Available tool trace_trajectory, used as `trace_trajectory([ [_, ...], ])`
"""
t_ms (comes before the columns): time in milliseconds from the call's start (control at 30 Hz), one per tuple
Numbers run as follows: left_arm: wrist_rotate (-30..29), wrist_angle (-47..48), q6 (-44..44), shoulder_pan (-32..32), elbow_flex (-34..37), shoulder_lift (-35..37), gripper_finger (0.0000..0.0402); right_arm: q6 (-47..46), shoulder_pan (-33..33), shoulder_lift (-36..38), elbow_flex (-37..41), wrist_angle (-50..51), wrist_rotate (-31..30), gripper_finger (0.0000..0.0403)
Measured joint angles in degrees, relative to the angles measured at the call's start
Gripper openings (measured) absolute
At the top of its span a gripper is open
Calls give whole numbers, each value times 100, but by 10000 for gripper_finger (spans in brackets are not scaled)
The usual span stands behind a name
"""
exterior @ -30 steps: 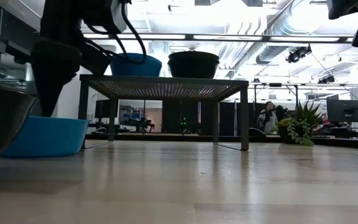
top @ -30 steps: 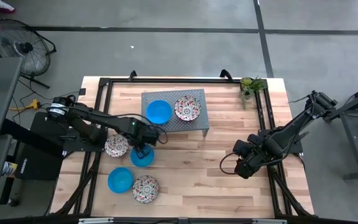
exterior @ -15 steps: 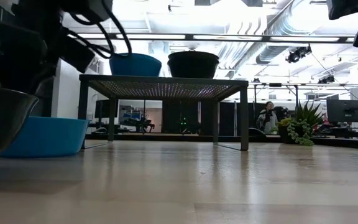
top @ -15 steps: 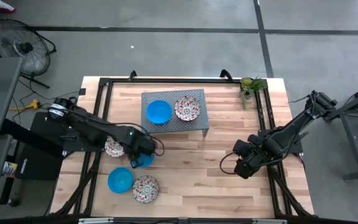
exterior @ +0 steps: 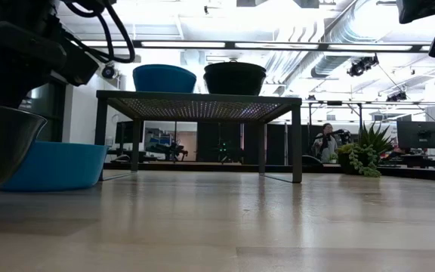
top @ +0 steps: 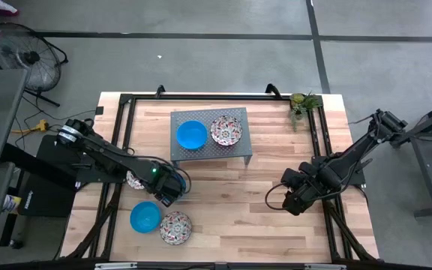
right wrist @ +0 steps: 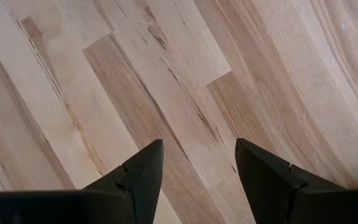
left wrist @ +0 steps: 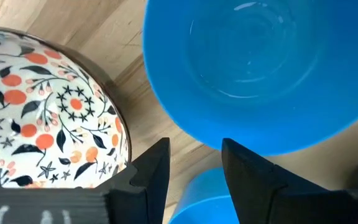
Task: Pick & Place Mini bowls
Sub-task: Stack the blue bowl on top of the blue bowls on the shelf
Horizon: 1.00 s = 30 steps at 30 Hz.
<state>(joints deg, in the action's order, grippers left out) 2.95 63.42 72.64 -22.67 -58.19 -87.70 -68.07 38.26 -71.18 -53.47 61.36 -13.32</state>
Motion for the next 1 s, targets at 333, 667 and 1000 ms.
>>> trace_trajectory([
  [333, 87, -299, 409, 13, -8, -383, 140, -2, -2, 2, 0, -19, 38, 188],
  [667, 169, -689, 339, 13, -9, -816, 140, 59, 0, 2, 0, -95, 26, 188],
  [1000, 163, -738, 235, 16, -9, -802, 67, 59, 0, 2, 0, -92, 26, 188],
])
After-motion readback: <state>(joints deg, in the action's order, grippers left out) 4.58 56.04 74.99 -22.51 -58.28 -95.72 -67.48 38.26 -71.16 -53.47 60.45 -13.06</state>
